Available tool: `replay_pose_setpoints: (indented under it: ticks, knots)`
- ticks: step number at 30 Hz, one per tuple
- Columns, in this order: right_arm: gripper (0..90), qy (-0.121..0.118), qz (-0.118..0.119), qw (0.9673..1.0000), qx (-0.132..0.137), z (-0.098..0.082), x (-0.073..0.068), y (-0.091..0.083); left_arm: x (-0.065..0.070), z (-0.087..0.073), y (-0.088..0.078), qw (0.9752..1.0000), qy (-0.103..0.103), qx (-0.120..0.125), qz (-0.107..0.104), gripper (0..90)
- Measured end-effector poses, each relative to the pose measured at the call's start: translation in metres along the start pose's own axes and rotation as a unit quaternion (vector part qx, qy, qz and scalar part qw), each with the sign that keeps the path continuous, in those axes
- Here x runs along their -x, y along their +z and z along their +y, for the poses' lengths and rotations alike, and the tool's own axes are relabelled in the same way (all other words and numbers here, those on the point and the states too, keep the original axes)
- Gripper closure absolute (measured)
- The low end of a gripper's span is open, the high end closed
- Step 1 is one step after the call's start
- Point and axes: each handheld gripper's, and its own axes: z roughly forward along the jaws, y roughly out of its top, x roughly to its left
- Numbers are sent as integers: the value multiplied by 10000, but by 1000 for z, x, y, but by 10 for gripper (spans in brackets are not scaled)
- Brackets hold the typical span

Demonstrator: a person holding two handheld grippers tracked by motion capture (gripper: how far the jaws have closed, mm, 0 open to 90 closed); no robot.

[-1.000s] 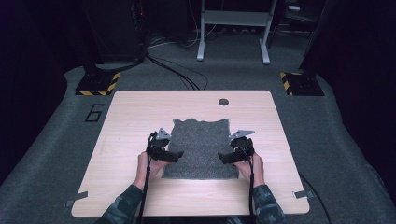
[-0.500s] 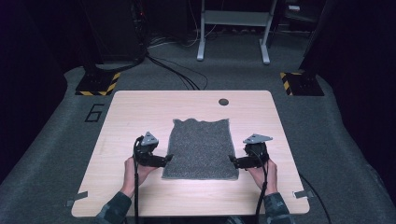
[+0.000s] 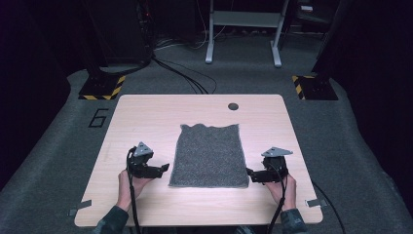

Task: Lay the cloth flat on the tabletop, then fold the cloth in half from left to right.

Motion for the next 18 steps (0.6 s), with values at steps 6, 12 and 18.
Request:
replay_pose_setpoints:
  ticks: [6,12,18]
  knots:
    - [60,100,48,9999,-40,-10,-2,-2,-2,-10,-2,9999,-124,8,28,144]
    - [60,-16,175,9998,-16,-9,-17,-1,-7,-7,0,9998,-171,27,59,144]
    - [61,-203,383,9991,-31,-1,-40,7,-11,9,14,9999,-149,-44,-9,145]
